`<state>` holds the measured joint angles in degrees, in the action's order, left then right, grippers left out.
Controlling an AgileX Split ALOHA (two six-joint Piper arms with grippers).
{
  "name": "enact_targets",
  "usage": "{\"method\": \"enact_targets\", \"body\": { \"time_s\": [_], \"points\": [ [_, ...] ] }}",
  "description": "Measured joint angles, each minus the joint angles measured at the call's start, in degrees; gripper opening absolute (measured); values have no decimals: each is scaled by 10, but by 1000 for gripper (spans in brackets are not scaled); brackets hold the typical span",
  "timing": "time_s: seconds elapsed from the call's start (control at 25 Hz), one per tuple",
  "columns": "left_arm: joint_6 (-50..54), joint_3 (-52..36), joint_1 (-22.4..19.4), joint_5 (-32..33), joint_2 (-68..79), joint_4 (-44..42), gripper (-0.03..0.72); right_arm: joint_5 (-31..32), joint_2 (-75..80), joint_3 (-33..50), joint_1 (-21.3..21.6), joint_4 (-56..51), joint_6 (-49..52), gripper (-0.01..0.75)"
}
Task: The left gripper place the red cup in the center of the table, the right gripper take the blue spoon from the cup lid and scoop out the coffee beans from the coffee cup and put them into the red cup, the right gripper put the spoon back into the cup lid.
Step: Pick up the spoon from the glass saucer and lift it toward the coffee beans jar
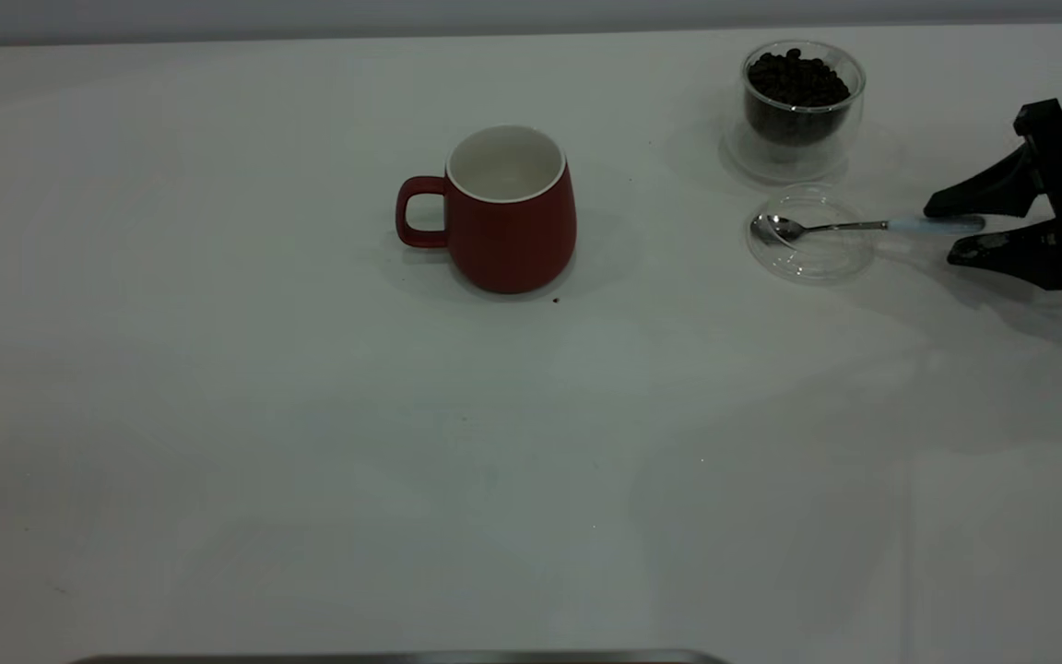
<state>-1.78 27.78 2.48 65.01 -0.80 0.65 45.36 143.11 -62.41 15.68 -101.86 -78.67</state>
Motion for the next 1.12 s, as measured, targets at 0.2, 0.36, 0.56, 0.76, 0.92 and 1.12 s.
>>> {"method": "enact_targets", "body": {
  "time_s": [0.2, 0.36, 0.56, 0.76, 0.92, 1.12],
  "points": [
    [0, 0, 0, 0, 0, 0, 586, 8, 0, 0, 0, 0, -16, 262],
    [0, 0, 0, 0, 0, 0, 586, 27, 0, 0, 0, 0, -26, 196],
    [0, 0, 0, 0, 0, 0, 586, 55, 0, 0, 0, 0, -30, 155],
    [2, 0, 0, 0, 0, 0, 586, 77, -1, -1, 0, 14, -30, 113],
    [2, 0, 0, 0, 0, 0, 586, 77, -15, -1, 0, 45, -28, 113],
    [2, 0, 0, 0, 0, 0, 586, 69, -58, -1, 0, 92, -7, 113]
  ]
}}
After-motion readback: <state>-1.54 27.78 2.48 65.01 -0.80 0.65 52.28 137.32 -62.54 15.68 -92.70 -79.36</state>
